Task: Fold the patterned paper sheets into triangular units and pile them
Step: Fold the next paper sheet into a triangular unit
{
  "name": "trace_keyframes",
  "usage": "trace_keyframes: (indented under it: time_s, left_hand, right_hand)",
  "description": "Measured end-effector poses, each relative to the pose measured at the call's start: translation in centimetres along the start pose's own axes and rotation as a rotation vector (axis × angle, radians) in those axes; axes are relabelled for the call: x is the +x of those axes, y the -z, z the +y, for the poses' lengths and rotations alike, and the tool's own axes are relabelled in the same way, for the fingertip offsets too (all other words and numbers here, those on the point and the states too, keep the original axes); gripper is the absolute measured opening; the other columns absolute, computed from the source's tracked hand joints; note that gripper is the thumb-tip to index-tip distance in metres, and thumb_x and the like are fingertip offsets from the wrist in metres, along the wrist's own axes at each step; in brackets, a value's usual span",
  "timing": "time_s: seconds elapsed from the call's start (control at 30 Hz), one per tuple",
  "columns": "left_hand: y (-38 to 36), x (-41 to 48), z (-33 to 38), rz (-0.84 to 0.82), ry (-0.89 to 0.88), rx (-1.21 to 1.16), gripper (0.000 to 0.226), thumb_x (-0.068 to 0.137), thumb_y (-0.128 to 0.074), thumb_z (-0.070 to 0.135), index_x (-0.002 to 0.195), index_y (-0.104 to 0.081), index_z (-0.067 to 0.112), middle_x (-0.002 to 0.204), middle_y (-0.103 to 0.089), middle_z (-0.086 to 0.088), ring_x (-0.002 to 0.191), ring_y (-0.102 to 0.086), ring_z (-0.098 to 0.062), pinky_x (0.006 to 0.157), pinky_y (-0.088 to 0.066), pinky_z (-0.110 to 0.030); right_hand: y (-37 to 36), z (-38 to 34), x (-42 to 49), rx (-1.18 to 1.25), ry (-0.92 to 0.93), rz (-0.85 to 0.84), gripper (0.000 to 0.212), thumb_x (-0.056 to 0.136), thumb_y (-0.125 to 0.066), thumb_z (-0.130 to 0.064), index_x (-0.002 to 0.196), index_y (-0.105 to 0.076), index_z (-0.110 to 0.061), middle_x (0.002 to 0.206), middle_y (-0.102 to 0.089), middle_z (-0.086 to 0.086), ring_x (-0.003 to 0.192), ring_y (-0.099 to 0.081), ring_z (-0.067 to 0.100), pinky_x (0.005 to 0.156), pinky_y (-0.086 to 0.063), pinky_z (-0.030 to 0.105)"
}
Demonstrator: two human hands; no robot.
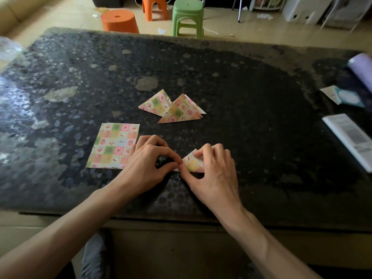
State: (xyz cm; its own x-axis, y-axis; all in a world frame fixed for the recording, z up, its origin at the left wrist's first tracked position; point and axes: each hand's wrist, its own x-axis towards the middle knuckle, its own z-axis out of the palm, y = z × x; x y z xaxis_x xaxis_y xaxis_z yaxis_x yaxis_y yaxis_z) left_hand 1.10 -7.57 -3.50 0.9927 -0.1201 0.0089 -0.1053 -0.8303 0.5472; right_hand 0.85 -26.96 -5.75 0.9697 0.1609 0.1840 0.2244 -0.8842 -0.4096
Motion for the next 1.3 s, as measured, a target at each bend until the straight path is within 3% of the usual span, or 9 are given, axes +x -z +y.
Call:
trace_keyframes:
  time_s: [0.43,0.73,0.9,1.07,1.3]
  left_hand:
    - [0.1,-0.2,0.4,0.007,-0.010,0.043,0.010,0.085,-0.072,0.054,0.095,-0.070,0.055,0.109,-0.047,0.020,0.116,-0.029,-0.002,0.093,-0.022,-0.027]
    - [0.2,-0.2,0.3,-0.009,-0.018,0.044,0.013,0.084,-0.074,0.053,0.097,-0.072,0.053,0.109,-0.047,0.020,0.116,-0.029,-0.002,0.090,-0.019,-0.024]
    - [0.0,0.0,0.1,-0.015,-0.028,0.030,0.012,0.084,-0.072,0.054,0.096,-0.069,0.056,0.109,-0.046,0.021,0.119,-0.034,-0.006,0.094,-0.026,-0.029]
    - [-0.4,0.0,-0.1,-0.054,-0.083,-0.004,0.021,0.088,-0.058,0.060,0.107,-0.069,0.060,0.109,-0.043,0.022,0.121,-0.033,-0.009,0.103,-0.038,-0.042]
    - [-0.4,0.4,-0.1,-0.066,-0.109,0.038,0.021,0.094,-0.066,0.049,0.111,-0.066,0.060,0.116,-0.040,0.021,0.125,-0.028,-0.006,0.101,-0.030,-0.037]
  right_hand:
    - [0.9,0.4,0.6,0.042,-0.004,-0.111,0.044,0.085,-0.064,-0.069,0.110,-0.049,-0.035,0.111,-0.040,-0.012,0.102,-0.041,0.008,0.086,-0.043,0.027]
    - [1.9,0.7,1.3,0.168,-0.071,-0.207,0.040,0.083,-0.075,-0.057,0.110,-0.055,-0.035,0.113,-0.045,-0.013,0.109,-0.044,0.009,0.094,-0.046,0.032]
    - [2.7,1.1,1.5,0.217,-0.084,-0.253,0.035,0.085,-0.081,-0.044,0.112,-0.059,-0.036,0.114,-0.045,-0.013,0.113,-0.048,0.007,0.094,-0.048,0.029]
    - [2.9,1.1,1.6,0.221,-0.089,-0.234,0.041,0.081,-0.083,-0.047,0.112,-0.058,-0.038,0.111,-0.047,-0.014,0.107,-0.051,0.006,0.089,-0.050,0.028]
    - [3.6,1.6,1.9,0.203,-0.106,-0.283,0.039,0.084,-0.080,-0.050,0.115,-0.059,-0.040,0.113,-0.047,-0.014,0.110,-0.049,0.006,0.089,-0.050,0.028]
